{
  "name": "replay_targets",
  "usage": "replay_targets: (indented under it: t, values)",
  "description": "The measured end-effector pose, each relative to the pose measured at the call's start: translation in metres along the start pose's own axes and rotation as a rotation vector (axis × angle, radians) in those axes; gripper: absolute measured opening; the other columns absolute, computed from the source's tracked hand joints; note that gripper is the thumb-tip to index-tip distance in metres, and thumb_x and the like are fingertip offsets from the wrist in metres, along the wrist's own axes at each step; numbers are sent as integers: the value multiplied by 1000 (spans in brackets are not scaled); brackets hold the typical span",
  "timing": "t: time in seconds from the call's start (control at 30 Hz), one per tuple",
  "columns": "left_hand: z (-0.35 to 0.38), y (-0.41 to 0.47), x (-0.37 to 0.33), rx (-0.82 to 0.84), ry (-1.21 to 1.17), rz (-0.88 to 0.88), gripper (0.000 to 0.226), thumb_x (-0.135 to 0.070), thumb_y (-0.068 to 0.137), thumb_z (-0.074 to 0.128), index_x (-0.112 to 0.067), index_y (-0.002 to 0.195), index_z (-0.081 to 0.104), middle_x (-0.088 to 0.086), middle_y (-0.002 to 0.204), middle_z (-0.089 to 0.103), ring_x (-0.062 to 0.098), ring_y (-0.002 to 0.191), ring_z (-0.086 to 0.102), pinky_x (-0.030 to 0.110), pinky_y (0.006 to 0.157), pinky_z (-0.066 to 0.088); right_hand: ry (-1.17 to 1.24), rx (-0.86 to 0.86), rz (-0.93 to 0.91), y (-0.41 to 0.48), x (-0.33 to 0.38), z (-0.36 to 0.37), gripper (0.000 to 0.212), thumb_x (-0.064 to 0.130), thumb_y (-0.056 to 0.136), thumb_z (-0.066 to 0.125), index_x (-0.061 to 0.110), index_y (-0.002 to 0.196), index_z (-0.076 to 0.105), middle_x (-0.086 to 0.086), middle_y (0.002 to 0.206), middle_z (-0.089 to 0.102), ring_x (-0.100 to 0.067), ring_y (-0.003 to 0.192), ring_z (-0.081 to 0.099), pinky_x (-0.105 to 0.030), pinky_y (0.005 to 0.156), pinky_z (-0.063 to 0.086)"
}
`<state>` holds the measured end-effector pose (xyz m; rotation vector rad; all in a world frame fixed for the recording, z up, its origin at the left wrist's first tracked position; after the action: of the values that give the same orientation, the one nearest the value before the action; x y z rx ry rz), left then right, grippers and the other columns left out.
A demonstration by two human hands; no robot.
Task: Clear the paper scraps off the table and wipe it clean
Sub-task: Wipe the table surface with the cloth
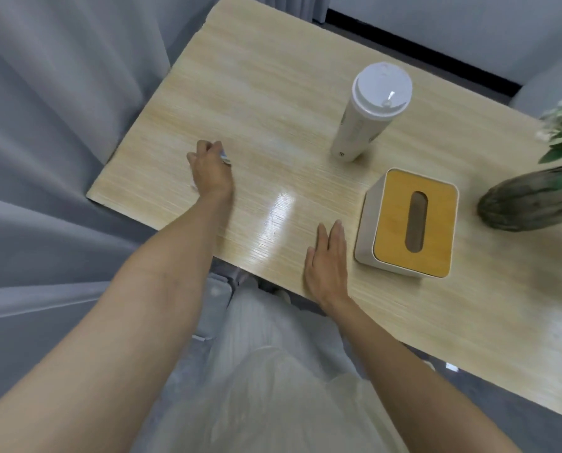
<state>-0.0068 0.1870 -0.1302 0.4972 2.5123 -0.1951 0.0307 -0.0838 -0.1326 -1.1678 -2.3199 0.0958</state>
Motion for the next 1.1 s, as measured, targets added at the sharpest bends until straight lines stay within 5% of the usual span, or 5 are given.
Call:
replay_targets:
  t: [0.33,0.43,0.63,0.87,1.1]
  values:
    - [29,-57,-22,370,16,696,49,19,72,53,-9,109,67,5,119,60,28,94,42,38,72,45,-104,-49,14,-25,-12,12,52,25,102,21,13,152,12,-10,159,-6,-26,147,-7,-41,120,2]
    - [22,-87,-14,426,23,740,53,19,69,52,-12,110,66,0,118,59,17,93,36,37,71,44,-69,-50,72,-36,-4,14,52,25,103,23,14,152,9,-10,159,-8,-23,147,-10,-38,120,-3]
    - [10,-132,4,541,68,822,54,16,65,56,-11,111,66,3,117,60,24,91,41,37,74,45,-68,-39,125,-67,16,26,55,22,102,26,11,152,5,-14,158,-14,-24,146,-12,-35,118,-8]
    - [-7,-166,17,582,70,884,45,10,75,57,-13,112,68,2,114,61,30,97,49,37,64,48,-51,-51,164,-88,19,34,61,11,97,41,8,151,12,-18,158,-9,-26,147,-8,-36,120,1]
    - [-23,-184,4,797,303,860,39,1,84,51,-18,115,66,1,119,56,24,108,49,31,76,44,-55,0,159,-105,26,16,65,7,95,45,9,150,12,-18,158,-4,-27,147,-3,-35,120,5]
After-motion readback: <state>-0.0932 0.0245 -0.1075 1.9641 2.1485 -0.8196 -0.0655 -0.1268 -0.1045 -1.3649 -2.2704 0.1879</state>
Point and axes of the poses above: each hand's wrist, its own y-axis towards the middle knuckle, its own z-axis out of the palm, x = y × z, the point moved 1 cm from there along y, towards the middle knuckle
